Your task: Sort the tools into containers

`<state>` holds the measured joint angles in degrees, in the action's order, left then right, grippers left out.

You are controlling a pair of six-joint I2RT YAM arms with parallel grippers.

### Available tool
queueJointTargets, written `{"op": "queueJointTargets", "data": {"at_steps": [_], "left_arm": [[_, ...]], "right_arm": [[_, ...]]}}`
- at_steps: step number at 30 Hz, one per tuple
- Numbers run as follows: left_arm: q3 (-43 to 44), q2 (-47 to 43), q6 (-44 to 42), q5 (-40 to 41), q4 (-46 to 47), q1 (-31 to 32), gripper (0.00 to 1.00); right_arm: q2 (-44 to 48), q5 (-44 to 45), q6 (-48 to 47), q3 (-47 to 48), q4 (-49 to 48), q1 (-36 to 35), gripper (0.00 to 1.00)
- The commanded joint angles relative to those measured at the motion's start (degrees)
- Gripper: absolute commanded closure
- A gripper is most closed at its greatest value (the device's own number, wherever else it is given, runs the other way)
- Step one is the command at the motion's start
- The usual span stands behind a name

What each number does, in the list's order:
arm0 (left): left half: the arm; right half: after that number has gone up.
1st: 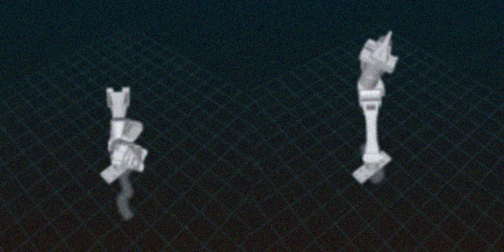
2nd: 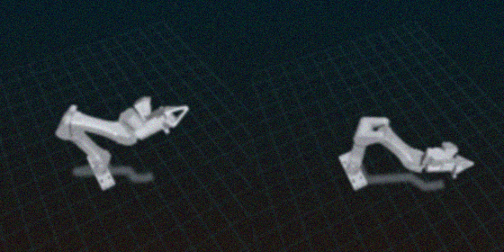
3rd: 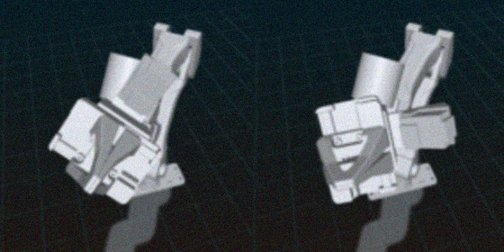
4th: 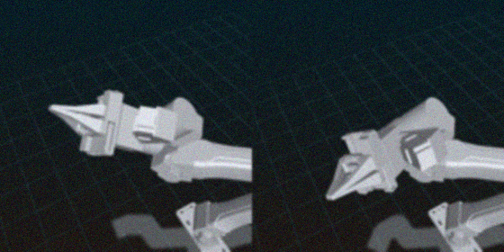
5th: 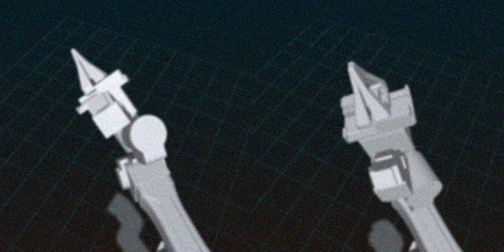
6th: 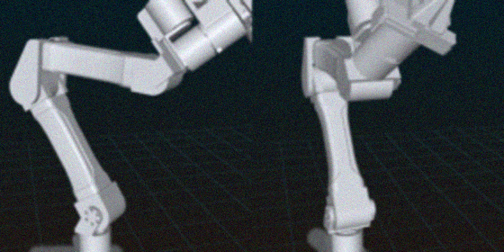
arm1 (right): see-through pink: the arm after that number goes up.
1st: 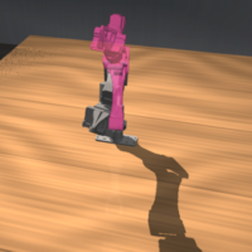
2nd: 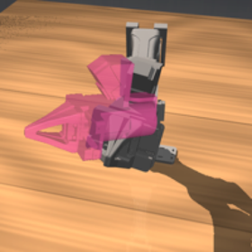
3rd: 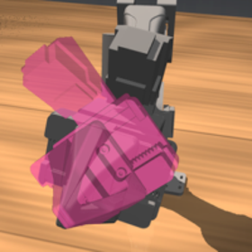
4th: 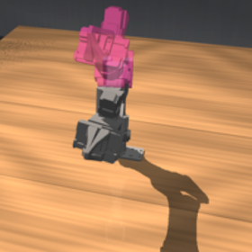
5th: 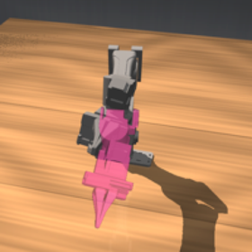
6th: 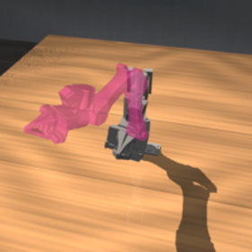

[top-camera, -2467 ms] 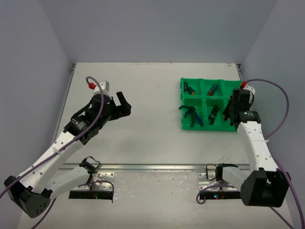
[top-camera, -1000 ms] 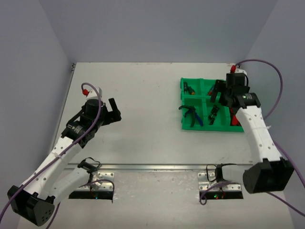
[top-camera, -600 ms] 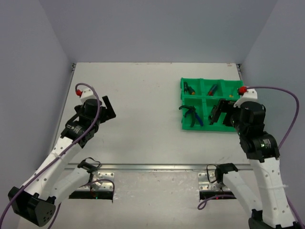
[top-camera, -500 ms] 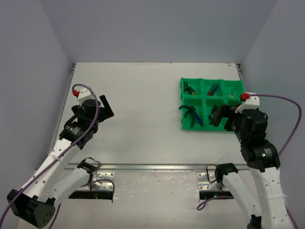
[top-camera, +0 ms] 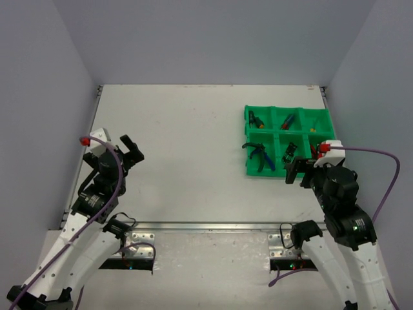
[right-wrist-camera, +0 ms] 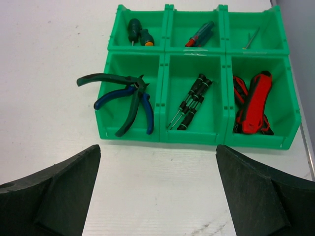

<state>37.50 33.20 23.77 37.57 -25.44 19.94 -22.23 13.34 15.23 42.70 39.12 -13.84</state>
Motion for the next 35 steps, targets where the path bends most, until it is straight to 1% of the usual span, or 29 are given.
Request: {"op": "queueJointTargets", "data": {"at_steps": [1, 4, 6, 14, 21, 35], "left_arm": [[0.22, -1.76, -2.38, 1.86, 3.32, 0.27, 0.0], [-0.08, -3.03, -2.93, 1.76, 3.64, 0.27, 0.0], [-0.25, -3.56, -3.69, 0.78, 4.08, 0.27, 0.0], [-0.14, -3.05, -4.09, -0.84, 4.01, 0.27, 0.0], [-0.3, -3.03, -4.15, -1.19, 4.17, 0.65, 0.0], [-1.08, -4.1, -4.84, -1.62, 4.79, 1.56, 0.0]], "right_arm": [[3.89, 2.47, -2.73, 0.93, -0.87, -1.77, 0.01], [6.0, 4.52, -3.67, 0.97, -0.33, -2.12, 0.01], [6.81, 6.05, -4.1, -0.63, -0.75, -3.03, 0.01], [8.68, 10.73, -4.42, -3.37, -2.19, -5.16, 0.01], [7.03, 9.95, -3.49, -4.73, -3.83, -5.39, 0.01], [5.51, 11.66, -0.32, -5.25, -5.54, -5.41, 0.01]]}}
